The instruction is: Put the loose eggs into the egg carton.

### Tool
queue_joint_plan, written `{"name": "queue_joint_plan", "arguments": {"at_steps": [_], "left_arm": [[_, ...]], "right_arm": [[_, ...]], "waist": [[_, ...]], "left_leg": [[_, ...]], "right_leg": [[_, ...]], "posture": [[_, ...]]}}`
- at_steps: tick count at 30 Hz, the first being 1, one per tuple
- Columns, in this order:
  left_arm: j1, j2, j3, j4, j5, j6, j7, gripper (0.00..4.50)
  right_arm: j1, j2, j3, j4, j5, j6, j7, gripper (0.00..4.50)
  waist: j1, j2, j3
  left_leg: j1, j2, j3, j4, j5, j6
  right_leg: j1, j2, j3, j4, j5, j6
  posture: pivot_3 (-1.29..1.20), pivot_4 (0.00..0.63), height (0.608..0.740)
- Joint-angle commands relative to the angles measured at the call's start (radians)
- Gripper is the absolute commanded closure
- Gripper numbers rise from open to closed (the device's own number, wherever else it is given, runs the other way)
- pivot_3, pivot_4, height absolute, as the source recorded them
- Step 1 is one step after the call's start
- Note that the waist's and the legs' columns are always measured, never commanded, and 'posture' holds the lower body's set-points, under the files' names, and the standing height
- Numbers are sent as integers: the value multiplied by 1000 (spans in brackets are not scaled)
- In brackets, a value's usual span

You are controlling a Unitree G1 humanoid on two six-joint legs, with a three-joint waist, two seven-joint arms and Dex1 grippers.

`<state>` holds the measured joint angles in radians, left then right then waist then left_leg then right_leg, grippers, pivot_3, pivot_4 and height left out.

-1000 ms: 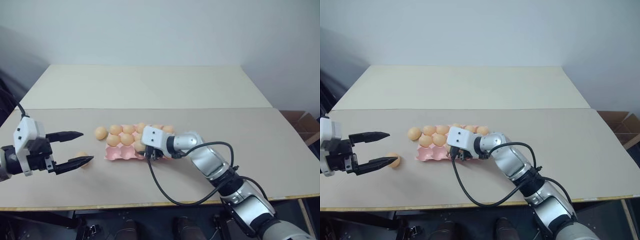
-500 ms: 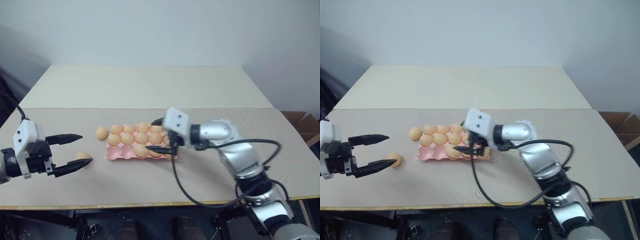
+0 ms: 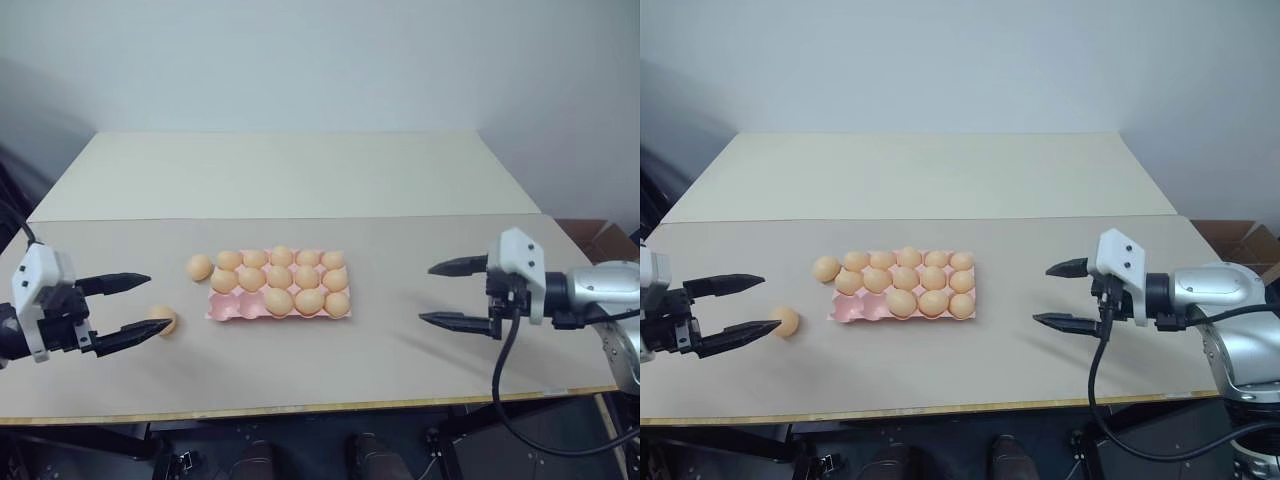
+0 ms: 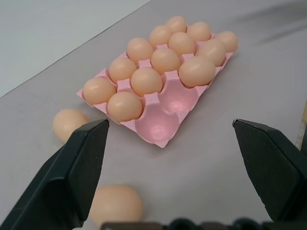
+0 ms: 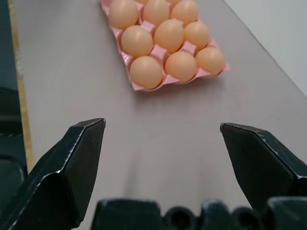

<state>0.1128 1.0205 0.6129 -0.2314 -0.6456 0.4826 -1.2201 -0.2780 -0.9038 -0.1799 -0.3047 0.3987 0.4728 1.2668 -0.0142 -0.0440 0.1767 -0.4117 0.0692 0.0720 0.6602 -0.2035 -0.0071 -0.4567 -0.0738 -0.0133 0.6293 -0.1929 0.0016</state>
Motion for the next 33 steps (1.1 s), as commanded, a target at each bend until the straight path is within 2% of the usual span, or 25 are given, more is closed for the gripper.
{"name": "queue_joint_plan", "arguments": {"at_steps": [1, 8, 13, 20, 24, 27, 33], "left_arm": [[-12, -2, 13, -27, -6, -9, 12, 0], [7, -21, 6, -35, 27, 26, 105, 0], [-8, -24, -90, -42, 128, 128, 285, 0], [-168, -137, -246, -3, 163, 320, 526, 0], [-243, -160, -361, 49, 217, 413, 606, 0], [-279, -163, -400, 72, 227, 456, 622, 0], [-299, -149, -413, 102, 252, 431, 597, 1904]], "right_arm": [[2, -15, -26, -10, 25, -49, 2, 45], [0, -34, -31, -14, 47, -46, -10, 45], [3, -47, -29, -23, 55, -41, -15, 45], [17, -61, -46, -62, 90, -26, -28, 45], [17, -71, -56, -79, 110, -20, -36, 45], [17, -80, -59, -82, 118, -19, -44, 45], [28, -85, -75, -99, 130, -8, -72, 0]], "waist": [[1, 0, 0], [3, 0, 0], [4, 0, 0], [12, -1, 0], [15, -1, 0], [16, -1, 0], [19, -1, 0]], "left_leg": [[0, 0, 0, 0, 0, 0], [-2, -1, 0, 0, 0, 1], [-2, -1, 0, 0, 0, 0], [-2, -1, 0, 0, 1, 1], [-2, -2, 0, 0, 1, 1], [-2, -1, 0, 0, 1, 1], [-1, -2, -1, 0, 1, 1]], "right_leg": [[0, 0, 0, 0, 0, 0], [-1, -1, 0, -1, 0, 0], [-1, -1, 0, 0, 0, 0], [0, -1, 0, 0, 1, 1], [0, 0, 1, 0, 2, 4], [0, 0, 1, 0, 3, 5], [1, 0, 1, 0, 2, 4]], "posture": [[0, 150, 740], [0, 150, 740], [0, 150, 740], [0, 150, 740], [0, 150, 740], [0, 150, 740], [0, 150, 740]]}}
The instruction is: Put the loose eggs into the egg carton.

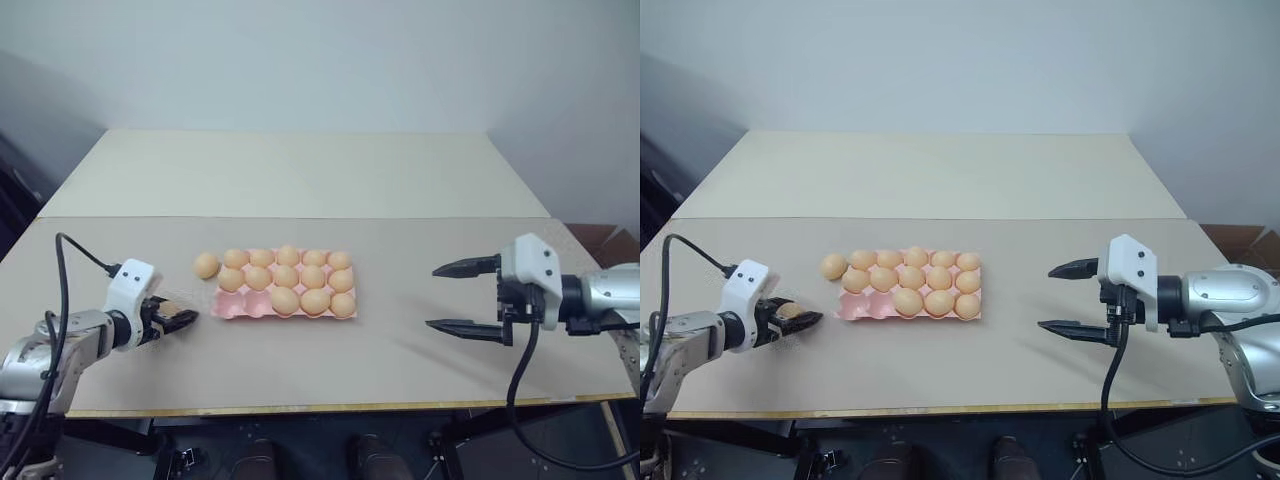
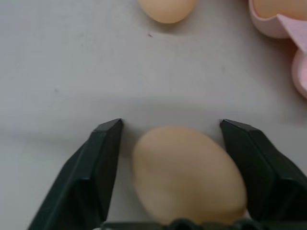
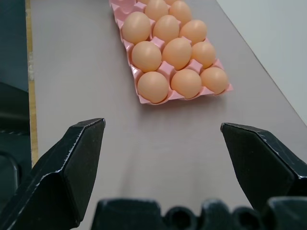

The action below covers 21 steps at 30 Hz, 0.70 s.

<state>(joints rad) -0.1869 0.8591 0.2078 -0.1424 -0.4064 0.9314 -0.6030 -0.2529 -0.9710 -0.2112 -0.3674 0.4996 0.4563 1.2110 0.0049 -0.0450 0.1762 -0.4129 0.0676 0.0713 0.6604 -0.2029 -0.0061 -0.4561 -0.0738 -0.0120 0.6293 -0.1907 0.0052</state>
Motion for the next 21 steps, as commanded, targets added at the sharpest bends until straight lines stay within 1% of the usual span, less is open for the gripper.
{"name": "queue_joint_plan", "arguments": {"at_steps": [1, 2, 6, 9, 12, 14, 17, 19, 21], "left_arm": [[-2, 17, -4, 14, 15, -28, -27, 2217], [-3, 26, 0, 5, 20, -54, -43, 2361], [-37, 49, 36, -60, -13, -143, -128, 2361], [-104, 35, 29, -117, -69, -190, -201, 2361], [-183, -6, -31, -143, -99, -210, -238, 2361], [-233, -53, -91, -139, -104, -231, -265, 2361], [-284, -119, -193, -108, -79, -257, -295, 2361], [-289, -134, -238, -89, -46, -285, -306, 2361], [-295, -140, -257, -72, -37, -280, -306, 2361]], "right_arm": [[5, -19, -45, -37, 30, 9, -18, 0], [8, -20, -47, -37, 30, 9, -21, 0], [15, -24, -50, -38, 36, 8, -30, 0], [16, -19, -43, -39, 37, 3, -41, 0], [15, -12, -37, -43, 39, 1, -53, 0], [15, -9, -34, -44, 40, 1, -60, 0], [18, -6, -34, -53, 44, 2, -76, 0], [24, -6, -42, -63, 51, 7, -87, 0], [35, -10, -55, -74, 59, 12, -95, 0]], "waist": [[0, 0, 0], [1, 0, 0], [6, 0, 0], [9, 0, 0], [13, 0, 0], [11, 0, 0], [9, -1, 0], [3, -1, 0], [-1, -1, 0]], "left_leg": [[0, 0, 0, 0, 0, 0], [0, 0, 0, 0, 0, 0], [-1, 0, 0, 0, 0, 0], [-2, 0, 0, 0, 0, 0], [-2, -1, 0, 1, 0, 0], [-2, -2, 0, 1, 0, 0], [-2, -2, 0, 1, 0, 0], [-2, -2, 0, 1, 0, 0], [-2, -2, -1, 1, 0, 0]], "right_leg": [[0, 0, 0, 0, 0, 0], [0, 0, 0, 0, 0, 0], [0, 0, 0, 0, -1, -2], [0, -1, 0, 0, -1, -3], [0, -1, -1, -1, -1, -2], [1, -1, 0, -1, 1, 1], [1, -1, 0, -1, 3, 5], [1, 0, 1, -1, 3, 5], [1, 1, 2, -1, 3, 5]], "posture": [[0, 150, 740], [0, 150, 740], [0, 150, 740], [0, 150, 740], [0, 150, 740], [0, 150, 740], [0, 150, 740], [0, 150, 740], [0, 150, 740]]}}
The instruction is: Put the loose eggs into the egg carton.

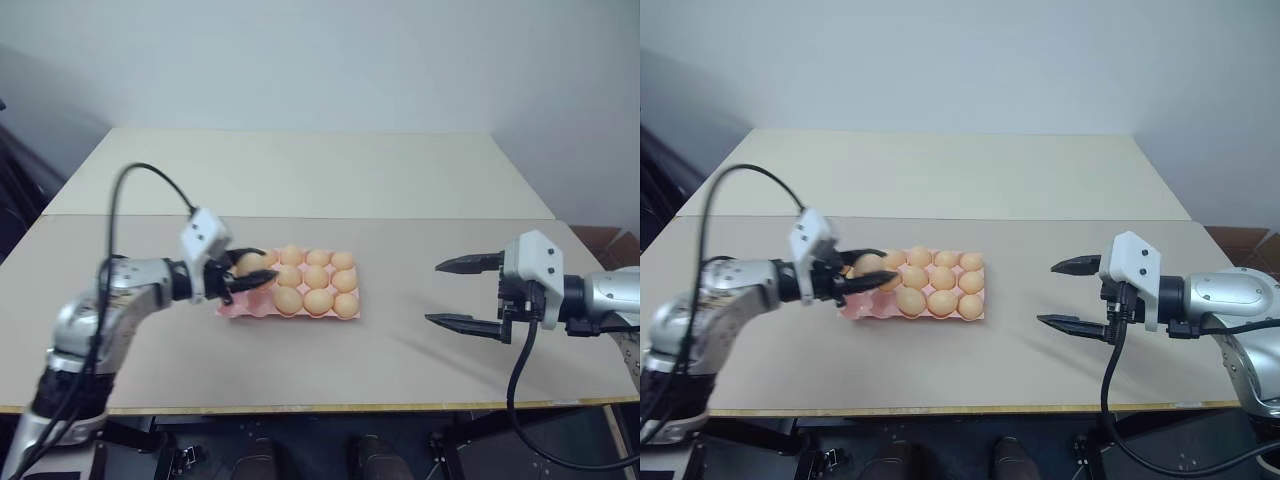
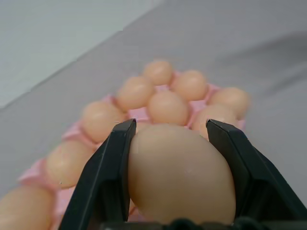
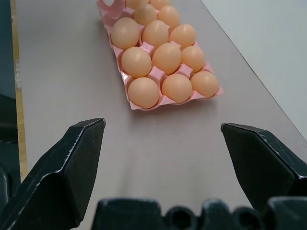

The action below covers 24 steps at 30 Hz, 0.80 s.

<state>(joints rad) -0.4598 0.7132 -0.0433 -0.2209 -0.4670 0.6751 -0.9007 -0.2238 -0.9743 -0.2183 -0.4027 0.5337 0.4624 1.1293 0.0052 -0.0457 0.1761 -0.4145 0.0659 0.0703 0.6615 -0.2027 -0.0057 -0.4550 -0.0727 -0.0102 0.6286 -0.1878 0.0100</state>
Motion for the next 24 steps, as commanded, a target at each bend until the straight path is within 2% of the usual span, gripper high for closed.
{"name": "queue_joint_plan", "arguments": {"at_steps": [1, 5, 12, 19, 24], "left_arm": [[-23, 7, -8, 18, 23, -31, -20, 2361], [-25, 12, -23, 55, 48, -70, -52, 2361], [-33, 21, -2, 65, 52, -94, -87, 146], [-16, 96, 141, 81, 16, -125, -111, 49], [119, 184, 336, 81, -12, -207, -168, 49]], "right_arm": [[17, -9, -60, -47, 30, 10, -18, 0], [43, -13, -83, -71, 41, 18, -32, 0], [56, -13, -93, -84, 48, 24, -52, 0], [31, -9, -70, -48, 43, 6, -49, 0], [-1, -2, -42, -2, 35, -15, -30, 0]], "waist": [[-2, 0, 0], [-1, 0, 0], [4, 0, 0], [-1, 0, 0], [-9, 0, 0]], "left_leg": [[0, 0, -1, 0, 0, 0], [0, 1, -1, 0, 0, 0], [0, 0, -1, 0, 0, 0], [0, 1, -1, 0, 0, 0], [0, 1, -1, 0, 0, 0]], "right_leg": [[0, 1, 0, 0, 0, 0], [0, 1, 0, 1, 0, 0], [0, 1, 0, 0, 0, 0], [0, 1, 0, 0, 0, 0], [0, 1, -1, 0, 0, 0]], "posture": [[0, 150, 740], [0, 150, 740], [0, 150, 740], [0, 150, 740], [0, 150, 740]]}}
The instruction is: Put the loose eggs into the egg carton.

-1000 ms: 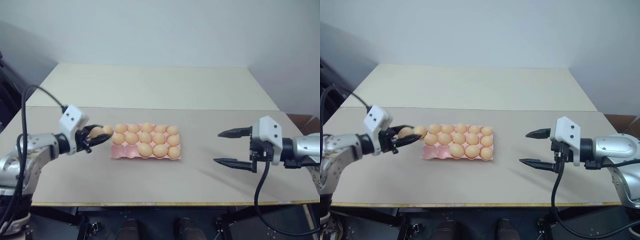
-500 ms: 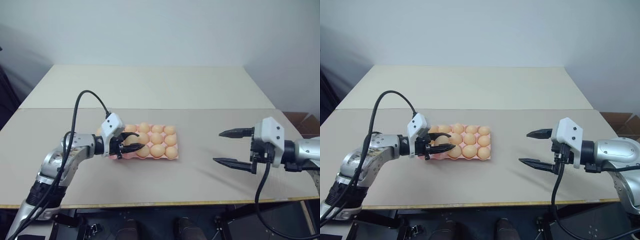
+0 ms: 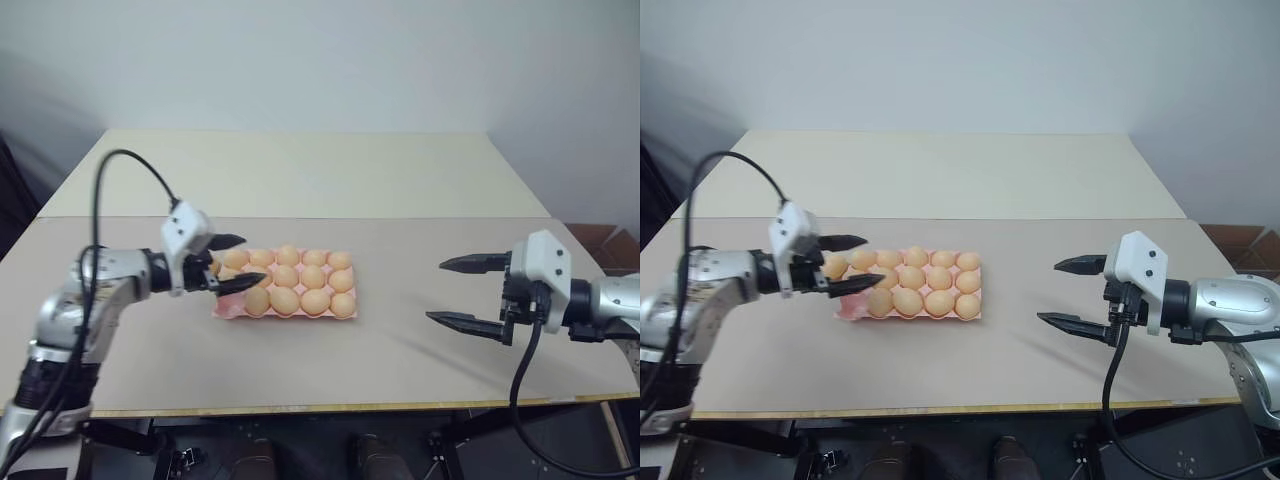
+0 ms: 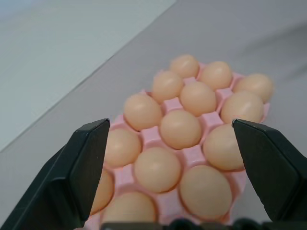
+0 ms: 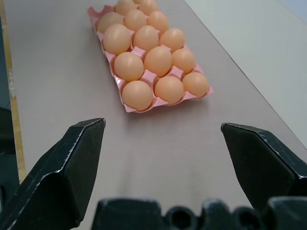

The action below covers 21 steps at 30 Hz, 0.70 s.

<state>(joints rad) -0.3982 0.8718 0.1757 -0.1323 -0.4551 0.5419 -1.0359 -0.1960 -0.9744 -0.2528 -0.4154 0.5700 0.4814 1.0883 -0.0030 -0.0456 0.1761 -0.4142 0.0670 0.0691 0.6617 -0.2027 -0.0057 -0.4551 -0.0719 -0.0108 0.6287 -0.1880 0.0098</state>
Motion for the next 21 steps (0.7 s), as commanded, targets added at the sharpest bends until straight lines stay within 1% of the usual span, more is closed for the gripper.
{"name": "queue_joint_plan", "arguments": {"at_steps": [1, 3, 6, 9, 11, 16, 21], "left_arm": [[107, 31, 177, -14, -29, -106, -43, 49], [192, 60, 268, -21, -47, -120, -75, 49], [338, 121, 396, -30, -105, -53, -168, 49], [481, 113, 507, -52, -94, -56, -167, 49], [548, 95, 564, -76, -94, -54, -148, 49], [629, 52, 632, -136, -115, -40, -99, 49], [644, 37, 632, -184, -141, -17, -66, 49]], "right_arm": [[-36, -1, -1, 21, -4, -39, 15, 0], [-46, 0, 10, 40, -7, -49, 26, 0], [-52, -1, 19, 66, -9, -62, 46, 0], [-45, -3, 27, 89, -23, -83, 60, 0], [-40, 0, 21, 96, -20, -84, 66, 0], [-31, 0, 8, 98, -6, -85, 77, 0], [-30, -9, -4, 102, 7, -85, 100, 0]], "waist": [[-3, 0, 0], [-7, 0, 0], [-9, 0, 0], [-8, 0, 0], [-5, 0, 0], [5, 0, 0], [7, 0, 0]], "left_leg": [[0, 0, 0, 0, 0, 0], [0, 0, 1, 0, 0, 0], [0, 0, 1, 0, 0, 0], [0, 0, 1, 0, 0, 0], [0, 0, 1, 0, 0, 0], [0, 0, 1, 0, 0, -1], [0, 0, 2, 0, 0, -1]], "right_leg": [[0, 0, 0, 0, 0, 0], [0, -1, 0, 0, 0, -1], [-1, -1, -1, 0, -3, -5], [-1, -3, -1, 0, -4, -6], [-1, -3, -2, 0, -4, -6], [-1, -4, -2, 0, -4, -6], [-1, -3, -2, -1, -4, -6]], "posture": [[0, 150, 740], [0, 150, 740], [0, 150, 740], [0, 150, 740], [0, 150, 740], [0, 150, 740], [0, 150, 740]]}}
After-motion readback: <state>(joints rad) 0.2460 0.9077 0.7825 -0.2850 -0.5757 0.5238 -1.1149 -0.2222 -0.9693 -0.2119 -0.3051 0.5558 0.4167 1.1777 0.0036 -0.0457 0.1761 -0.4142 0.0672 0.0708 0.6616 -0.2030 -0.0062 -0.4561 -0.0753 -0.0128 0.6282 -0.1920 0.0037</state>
